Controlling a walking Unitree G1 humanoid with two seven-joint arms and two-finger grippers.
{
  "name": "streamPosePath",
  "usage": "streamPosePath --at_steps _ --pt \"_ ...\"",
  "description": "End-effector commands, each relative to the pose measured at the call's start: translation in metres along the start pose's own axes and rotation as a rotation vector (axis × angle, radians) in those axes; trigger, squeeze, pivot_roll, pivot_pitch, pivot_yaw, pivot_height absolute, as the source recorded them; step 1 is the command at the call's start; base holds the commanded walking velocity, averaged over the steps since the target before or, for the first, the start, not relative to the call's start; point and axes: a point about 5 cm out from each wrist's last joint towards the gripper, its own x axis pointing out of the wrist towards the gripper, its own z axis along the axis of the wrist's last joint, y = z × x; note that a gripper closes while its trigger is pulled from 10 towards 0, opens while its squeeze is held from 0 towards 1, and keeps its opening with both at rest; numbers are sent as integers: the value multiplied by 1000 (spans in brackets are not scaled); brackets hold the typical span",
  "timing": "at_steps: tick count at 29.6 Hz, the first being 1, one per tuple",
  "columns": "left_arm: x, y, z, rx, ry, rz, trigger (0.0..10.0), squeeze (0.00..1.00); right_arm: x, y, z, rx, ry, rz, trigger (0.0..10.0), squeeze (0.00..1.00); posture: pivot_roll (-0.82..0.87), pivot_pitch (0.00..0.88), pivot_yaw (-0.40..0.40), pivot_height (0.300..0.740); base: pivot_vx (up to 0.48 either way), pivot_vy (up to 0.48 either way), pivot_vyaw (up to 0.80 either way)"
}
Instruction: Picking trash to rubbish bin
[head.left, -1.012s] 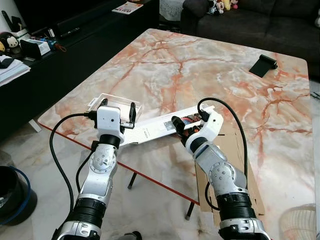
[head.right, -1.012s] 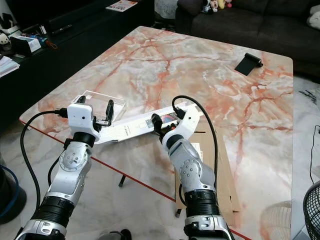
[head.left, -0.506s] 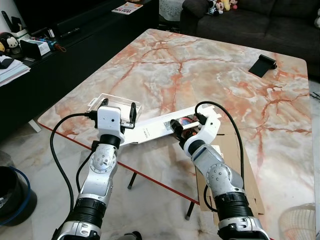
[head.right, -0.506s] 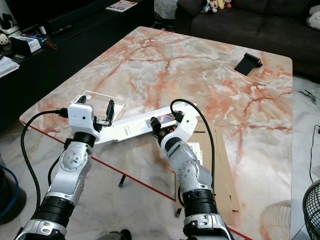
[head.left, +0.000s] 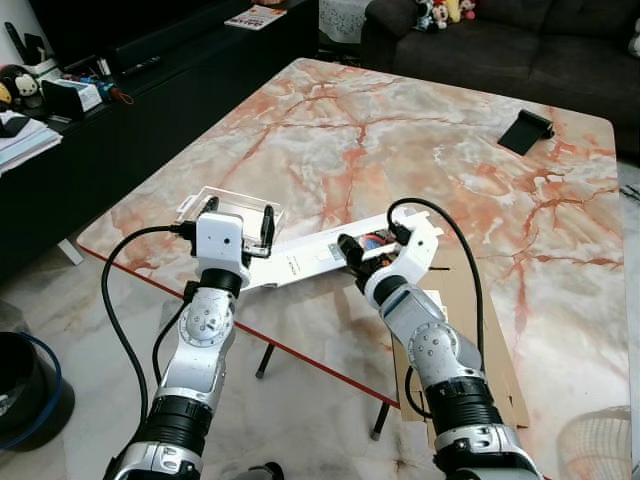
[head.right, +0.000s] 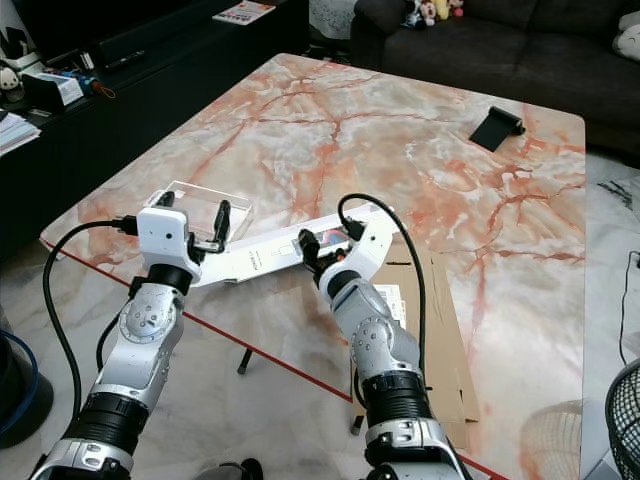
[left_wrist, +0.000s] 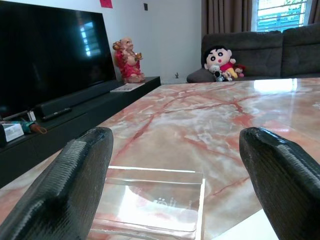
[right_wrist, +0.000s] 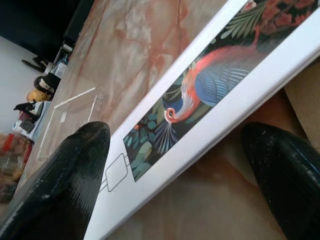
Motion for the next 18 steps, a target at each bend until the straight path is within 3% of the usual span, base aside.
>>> streamPosePath --at_steps 1,17,18 --pt "2 0 5 -2 -20 -2 10000 0 11 64 -4 22 6 162 10000 0 145 105 9 740 0 0 0" --pt "3 -1 6 -4 -24 -2 10000 0 17 69 -5 31 2 166 10000 0 149 105 7 740 0 0 0" --pt "3 -1 6 -4 -25 -2 10000 0 18 69 -5 32 -2 166 0 0 155 106 8 740 0 0 0"
